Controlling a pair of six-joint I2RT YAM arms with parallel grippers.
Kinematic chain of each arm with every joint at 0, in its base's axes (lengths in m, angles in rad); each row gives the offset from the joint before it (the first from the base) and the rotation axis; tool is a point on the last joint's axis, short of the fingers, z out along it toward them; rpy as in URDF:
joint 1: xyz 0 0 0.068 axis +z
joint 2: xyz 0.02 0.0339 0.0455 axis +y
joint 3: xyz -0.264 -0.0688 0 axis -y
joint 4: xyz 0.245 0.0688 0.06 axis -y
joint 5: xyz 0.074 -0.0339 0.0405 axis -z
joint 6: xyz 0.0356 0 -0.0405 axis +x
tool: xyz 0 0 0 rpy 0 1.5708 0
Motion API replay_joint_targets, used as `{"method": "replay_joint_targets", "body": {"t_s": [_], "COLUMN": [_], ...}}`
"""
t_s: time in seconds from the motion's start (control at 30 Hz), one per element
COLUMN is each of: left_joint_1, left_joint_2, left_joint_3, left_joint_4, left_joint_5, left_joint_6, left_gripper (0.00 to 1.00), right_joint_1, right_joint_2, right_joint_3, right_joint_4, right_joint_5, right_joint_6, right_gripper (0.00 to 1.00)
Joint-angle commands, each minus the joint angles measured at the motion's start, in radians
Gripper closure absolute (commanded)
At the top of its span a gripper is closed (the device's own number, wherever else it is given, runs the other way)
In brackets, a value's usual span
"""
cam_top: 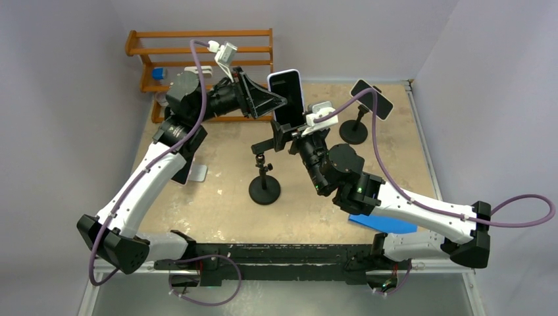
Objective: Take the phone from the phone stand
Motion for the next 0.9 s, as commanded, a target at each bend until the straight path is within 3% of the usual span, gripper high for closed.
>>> {"method": "replay_joint_targets", "body": {"t_s": [0.0, 0.3, 0.37, 0.4, 0.5, 0.57, 0.87], "left_joint_1": [-0.016, -0.033, -0.033, -0.034, -0.034, -0.034, -0.034], "left_joint_2": [0.007, 0.017, 0.01, 0.005, -0.014, -0.029, -0.153], "left_joint_3": [0.048, 0.034, 0.025, 0.019, -0.001, -0.019, -0.09], "left_joint_4": [0.044, 0.063, 0.069, 0.074, 0.093, 0.109, 0.136], "left_joint_5": [0.016, 0.025, 0.026, 0.027, 0.026, 0.026, 0.026], "left_joint_6": [-0.011, -0.015, -0.017, -0.018, -0.029, -0.043, -0.061], "left_gripper": [0.63, 0.97, 1.0, 1.0, 1.0, 1.0, 1.0], "right_joint_1": [0.005, 0.005, 0.005, 0.005, 0.005, 0.005, 0.005], "right_joint_2": [-0.049, -0.06, -0.063, -0.065, -0.068, -0.078, -0.239], "right_joint_3": [0.005, -0.001, 0.004, 0.007, 0.03, 0.041, 0.016], "right_joint_4": [0.123, 0.098, 0.066, 0.046, -0.045, -0.093, -0.264], "right_joint_5": [0.005, -0.003, -0.031, -0.047, -0.108, -0.154, -0.42], "right_joint_6": [-0.012, -0.006, 0.005, 0.014, 0.051, 0.088, 0.234], "right_gripper": [1.0, 1.0, 1.0, 0.88, 0.33, 0.04, 0.01]}}
